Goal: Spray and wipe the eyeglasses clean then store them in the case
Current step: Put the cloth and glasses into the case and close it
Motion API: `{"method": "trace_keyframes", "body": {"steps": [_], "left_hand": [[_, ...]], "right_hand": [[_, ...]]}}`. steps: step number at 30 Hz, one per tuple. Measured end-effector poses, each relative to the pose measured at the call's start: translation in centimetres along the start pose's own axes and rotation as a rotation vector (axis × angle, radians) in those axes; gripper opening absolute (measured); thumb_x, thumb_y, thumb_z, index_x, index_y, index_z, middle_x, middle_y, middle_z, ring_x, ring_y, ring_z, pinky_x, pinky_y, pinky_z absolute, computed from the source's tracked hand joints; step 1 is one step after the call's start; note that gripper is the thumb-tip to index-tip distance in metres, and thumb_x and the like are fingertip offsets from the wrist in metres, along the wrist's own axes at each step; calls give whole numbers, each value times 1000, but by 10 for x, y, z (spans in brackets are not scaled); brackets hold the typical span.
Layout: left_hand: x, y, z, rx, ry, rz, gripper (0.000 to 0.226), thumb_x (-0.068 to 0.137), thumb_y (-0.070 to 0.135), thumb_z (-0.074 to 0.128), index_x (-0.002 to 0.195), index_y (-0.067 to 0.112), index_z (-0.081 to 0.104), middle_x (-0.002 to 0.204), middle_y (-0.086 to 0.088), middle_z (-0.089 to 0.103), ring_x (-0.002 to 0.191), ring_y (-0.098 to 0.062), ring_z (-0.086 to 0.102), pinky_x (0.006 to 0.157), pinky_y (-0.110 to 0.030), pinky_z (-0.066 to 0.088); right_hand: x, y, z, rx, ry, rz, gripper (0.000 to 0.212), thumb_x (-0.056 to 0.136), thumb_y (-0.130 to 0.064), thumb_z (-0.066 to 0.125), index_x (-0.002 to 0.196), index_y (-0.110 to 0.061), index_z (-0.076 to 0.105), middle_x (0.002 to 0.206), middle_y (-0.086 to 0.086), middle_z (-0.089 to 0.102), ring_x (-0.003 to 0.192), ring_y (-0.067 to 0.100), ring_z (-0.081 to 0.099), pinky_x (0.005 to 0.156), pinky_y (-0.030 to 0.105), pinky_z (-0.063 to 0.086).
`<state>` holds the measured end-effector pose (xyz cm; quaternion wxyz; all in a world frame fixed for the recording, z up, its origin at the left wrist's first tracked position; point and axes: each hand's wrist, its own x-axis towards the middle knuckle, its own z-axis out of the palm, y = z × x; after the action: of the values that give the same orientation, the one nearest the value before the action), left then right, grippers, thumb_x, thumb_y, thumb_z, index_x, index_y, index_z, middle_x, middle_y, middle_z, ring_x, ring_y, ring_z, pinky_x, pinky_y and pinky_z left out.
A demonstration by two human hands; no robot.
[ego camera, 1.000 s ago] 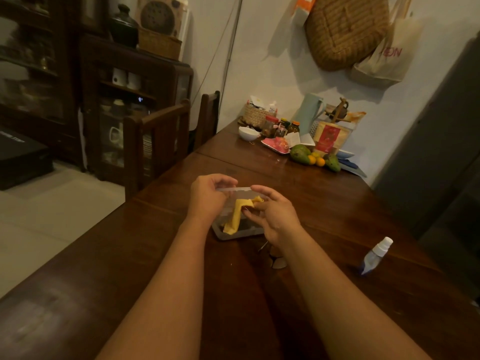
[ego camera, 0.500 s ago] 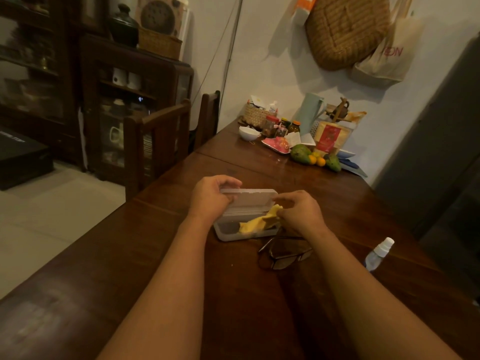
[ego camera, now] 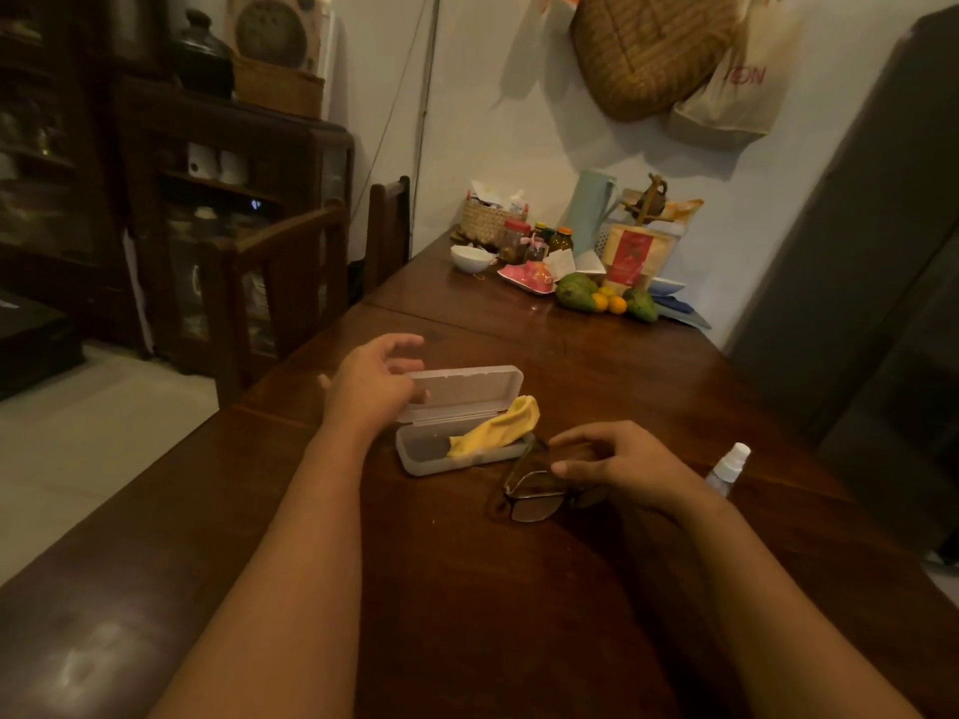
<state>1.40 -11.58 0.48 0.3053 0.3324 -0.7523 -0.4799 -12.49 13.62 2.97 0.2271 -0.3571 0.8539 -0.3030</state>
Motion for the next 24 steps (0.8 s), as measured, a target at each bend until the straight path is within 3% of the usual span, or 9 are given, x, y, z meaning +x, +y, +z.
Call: {"method": "trace_keyframes", "body": {"steps": [2,5,7,9,10,12,16,20,24], "left_hand": [[-8,13,-7,102,45,-7,71,70,8,75,124,48,52,127,10,65,131,-18,48,114,-63,-6],[-24,39,-20,275,130,74,74,77,18,73,139,42,41,144,1,51,136,-25,41,112,-63,-10],[-36,56,-20,332,251,205,64,80,26,70,137,40,44,140,1,54,131,-23,49,115,-62,-1],[-51,73,-11,267,316,373,51,81,27,67,128,38,51,124,5,65,112,-16,61,111,-57,31],[-58,80,-2,227,273,429,44,82,26,66,122,38,54,113,9,68,99,-10,64,97,-49,48],[-72,89,22,280,92,437,34,83,28,65,113,40,58,94,15,69,84,-6,63,75,-35,55],[-89,80,78,609,-198,383,33,84,39,63,116,34,60,104,7,68,94,-16,63,79,-36,55],[-88,67,97,647,-222,317,31,86,34,65,116,27,63,102,4,69,91,-16,64,80,-35,56],[-87,67,95,634,-250,261,21,84,28,68,104,23,72,90,3,66,81,-14,61,71,-28,50]], "right_hand": [[-5,3,-1,-39,-16,4,22,88,-28,73,107,-38,69,106,-11,70,99,5,65,79,23,52],[-13,11,-2,-89,75,-26,16,91,-24,70,102,-35,72,100,-14,70,95,4,63,74,21,49],[-17,18,-1,-91,126,-38,12,91,-24,69,98,-34,73,100,-15,69,96,5,62,72,20,47],[-20,25,1,-81,158,-30,11,92,-24,68,96,-33,72,100,-15,68,96,5,62,72,18,47],[-21,28,2,-80,179,-23,11,92,-24,67,97,-33,72,100,-15,68,96,4,61,72,18,47],[-24,32,4,-96,229,-19,11,93,-24,66,101,-30,72,99,-16,66,93,2,60,73,18,48],[-30,38,6,-118,302,-34,13,94,-25,66,105,-26,73,96,-14,65,88,1,60,70,18,48],[-33,38,3,-146,326,-58,14,95,-24,66,107,-24,74,97,-12,64,91,6,60,76,21,46],[-35,35,4,-200,342,-32,17,98,-25,62,111,-23,72,108,-5,69,96,13,62,82,29,52]]}}
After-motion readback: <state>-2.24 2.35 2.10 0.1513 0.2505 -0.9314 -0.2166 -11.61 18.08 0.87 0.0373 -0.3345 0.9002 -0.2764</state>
